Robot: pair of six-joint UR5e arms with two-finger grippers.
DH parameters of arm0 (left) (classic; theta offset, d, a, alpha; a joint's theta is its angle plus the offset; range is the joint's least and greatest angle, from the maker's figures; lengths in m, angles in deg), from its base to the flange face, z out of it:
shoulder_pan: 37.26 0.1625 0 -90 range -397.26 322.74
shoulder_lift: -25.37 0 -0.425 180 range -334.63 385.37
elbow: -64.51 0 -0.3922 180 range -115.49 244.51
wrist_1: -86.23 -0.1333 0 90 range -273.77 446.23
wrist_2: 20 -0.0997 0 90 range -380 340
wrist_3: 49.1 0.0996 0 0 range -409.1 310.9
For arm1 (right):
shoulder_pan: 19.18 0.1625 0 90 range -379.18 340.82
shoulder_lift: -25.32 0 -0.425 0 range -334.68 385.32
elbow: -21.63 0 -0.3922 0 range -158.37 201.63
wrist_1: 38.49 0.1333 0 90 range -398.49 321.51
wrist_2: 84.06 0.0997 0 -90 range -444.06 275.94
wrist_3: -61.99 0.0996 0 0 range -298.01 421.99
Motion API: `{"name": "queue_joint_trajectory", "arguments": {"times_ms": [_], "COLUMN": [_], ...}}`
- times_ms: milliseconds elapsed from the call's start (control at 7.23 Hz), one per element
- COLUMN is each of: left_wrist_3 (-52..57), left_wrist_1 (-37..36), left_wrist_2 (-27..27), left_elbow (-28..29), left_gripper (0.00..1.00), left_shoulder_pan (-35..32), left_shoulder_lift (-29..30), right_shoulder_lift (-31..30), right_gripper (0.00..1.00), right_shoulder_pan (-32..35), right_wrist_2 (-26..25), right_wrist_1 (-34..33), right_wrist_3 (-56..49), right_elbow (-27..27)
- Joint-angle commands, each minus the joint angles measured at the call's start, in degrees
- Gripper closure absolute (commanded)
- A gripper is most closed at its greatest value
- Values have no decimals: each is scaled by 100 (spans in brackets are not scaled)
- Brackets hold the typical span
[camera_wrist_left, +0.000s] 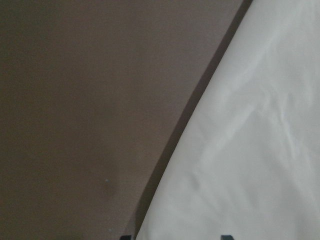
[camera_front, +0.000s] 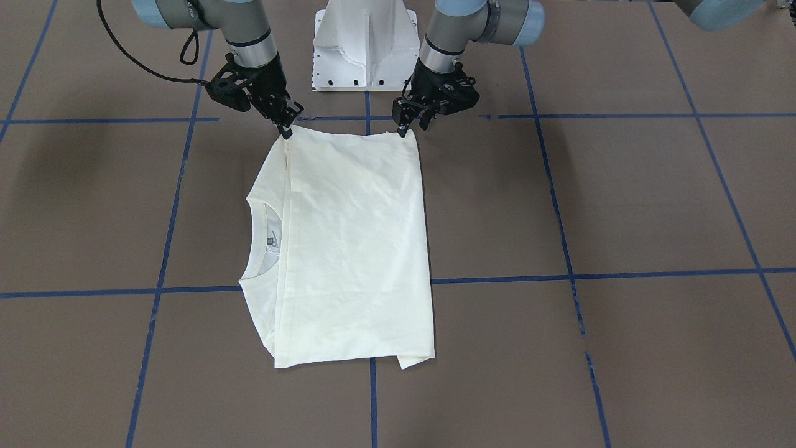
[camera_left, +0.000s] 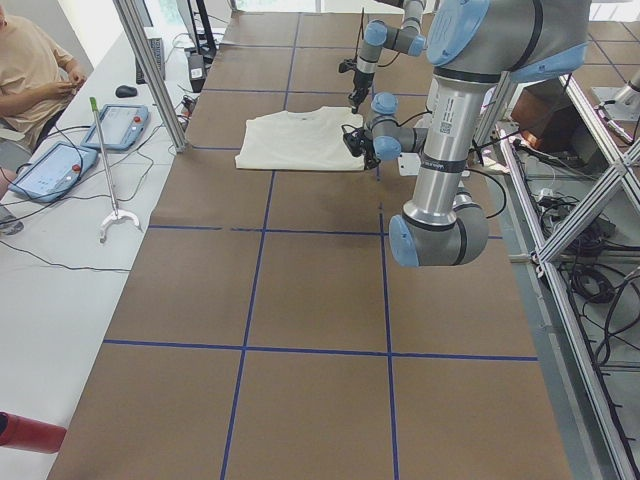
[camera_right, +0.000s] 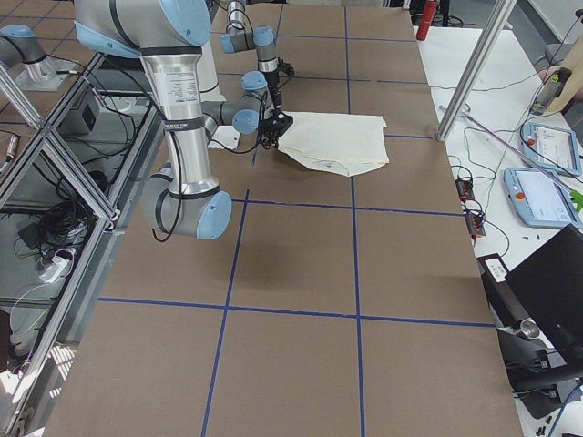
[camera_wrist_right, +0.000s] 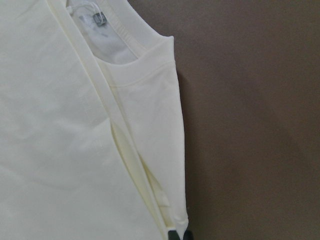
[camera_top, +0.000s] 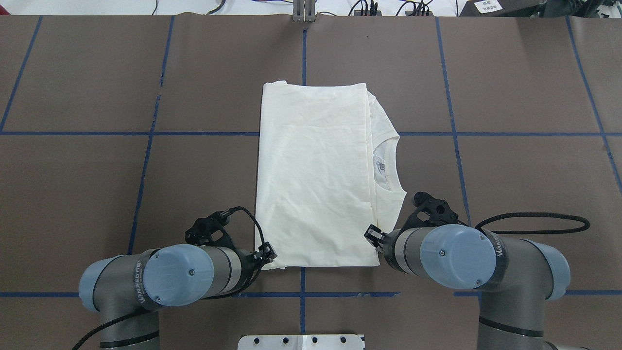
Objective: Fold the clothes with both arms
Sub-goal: 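Grasp the near corners of the folded shirt with both grippers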
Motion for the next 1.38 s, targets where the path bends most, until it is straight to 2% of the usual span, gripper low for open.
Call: {"name": "queue_joint_trajectory", "arguments": {"times_ms": [0,138,415,692,968,1245], "left_wrist_3": [-13,-13,-13,39,109,84], "left_wrist_1": [7,7,42,42,-133,-292], "left_wrist_2": [-30,-30,-30,-30,-4,-21], "left_elbow": [77,77,121,-36,-718,-1248], "left_gripper": [45,58,100,100,100,100], "left_shoulder_pan": [62,62,62,-16,-78,-9], "left_shoulder_lift": [33,42,68,60,-307,-651], "right_shoulder_lift": [0,0,-9,8,70,53], "right_gripper": [100,100,100,100,100,100], "right_shoulder_pan": [0,0,0,-9,-79,-280], "right_wrist_2": [0,0,0,0,-9,0], "right_wrist_1": [1,1,1,1,1,1], "right_wrist_3": [-3,-3,-3,6,15,15], "right_elbow": [-4,-4,-4,5,23,268]}}
